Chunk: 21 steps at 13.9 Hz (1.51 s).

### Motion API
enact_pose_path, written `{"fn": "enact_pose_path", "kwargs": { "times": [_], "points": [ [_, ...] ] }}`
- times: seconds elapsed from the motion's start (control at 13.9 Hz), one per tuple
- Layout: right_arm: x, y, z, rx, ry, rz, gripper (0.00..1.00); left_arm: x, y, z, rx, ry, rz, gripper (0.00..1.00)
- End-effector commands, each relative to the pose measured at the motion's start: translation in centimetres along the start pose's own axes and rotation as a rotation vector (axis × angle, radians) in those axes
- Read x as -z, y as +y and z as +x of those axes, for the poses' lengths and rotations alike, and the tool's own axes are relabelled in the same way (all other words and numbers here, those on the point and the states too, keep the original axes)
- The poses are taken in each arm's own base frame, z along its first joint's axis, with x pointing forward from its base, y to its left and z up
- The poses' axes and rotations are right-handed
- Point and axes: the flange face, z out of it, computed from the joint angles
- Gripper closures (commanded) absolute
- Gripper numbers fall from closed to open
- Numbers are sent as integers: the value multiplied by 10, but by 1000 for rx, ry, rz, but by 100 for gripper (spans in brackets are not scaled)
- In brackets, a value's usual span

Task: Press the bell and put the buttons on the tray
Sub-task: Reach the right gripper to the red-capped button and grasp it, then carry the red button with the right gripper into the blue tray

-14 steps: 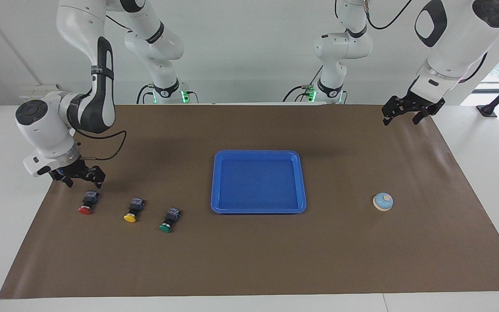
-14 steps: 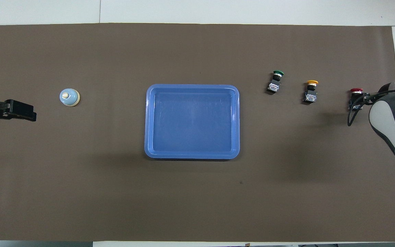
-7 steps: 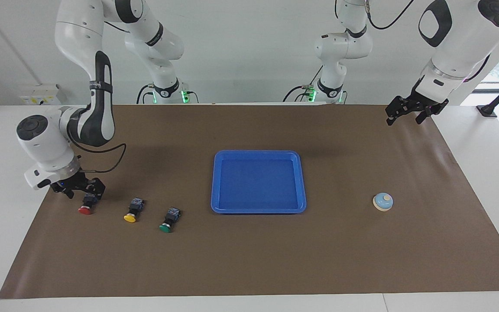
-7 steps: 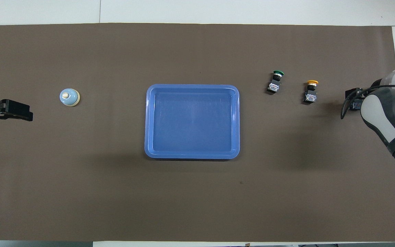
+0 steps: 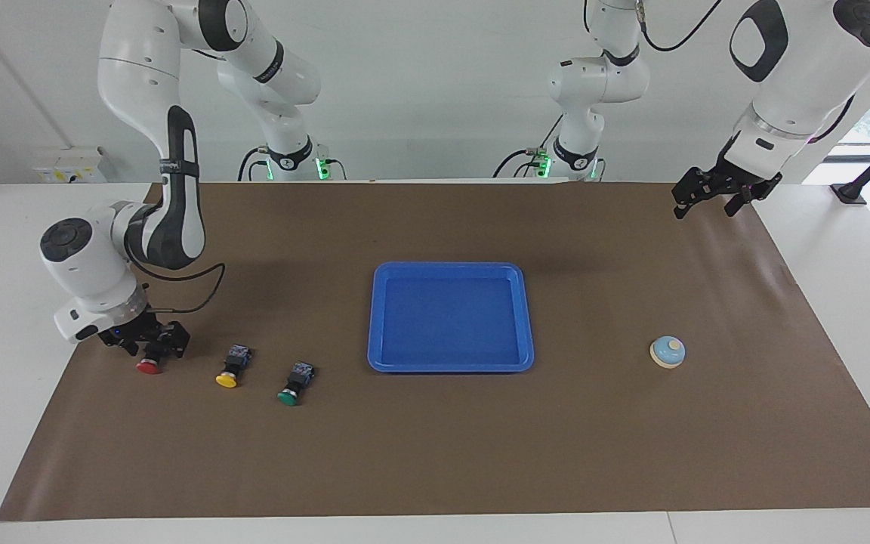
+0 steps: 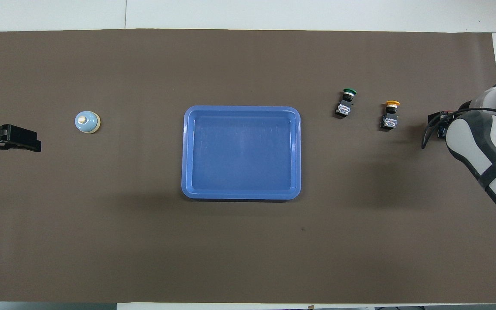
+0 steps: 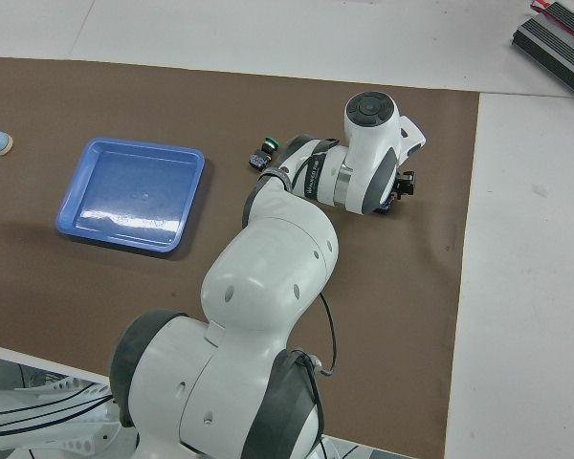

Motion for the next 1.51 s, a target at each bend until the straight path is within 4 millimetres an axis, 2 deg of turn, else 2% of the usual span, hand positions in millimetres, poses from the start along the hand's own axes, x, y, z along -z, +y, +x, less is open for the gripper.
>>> {"fn": "enact_pose_path", "kwargs": {
  "times": [0.0,0.07,0.5,0.65,0.79,0.86,1.01,1.29,1.44],
  "points": [
    [-2,2,2,-19,6,14,86,5,-1,-1,10,6,7,0],
    [-2,2,2,-19,6,14,100,5,0,-1,9,6,7,0],
    [6,0,7,-19,3,19,100,5,0,-1,9,6,7,0],
    [30,-13,17,-12,-28,27,100,5,-1,-1,10,6,7,0],
    [71,-35,33,-34,-88,44,100,5,-1,-1,12,6,7,0],
    [89,-50,39,-42,-107,44,100,5,-1,-1,10,6,7,0],
    [125,-92,42,-71,-130,38,100,5,-1,-1,12,6,7,0],
    [171,-210,35,-165,-165,13,100,5,-1,-1,12,6,7,0],
    [180,-276,23,-194,-163,8,100,5,0,-1,9,7,7,0]
  ]
}}
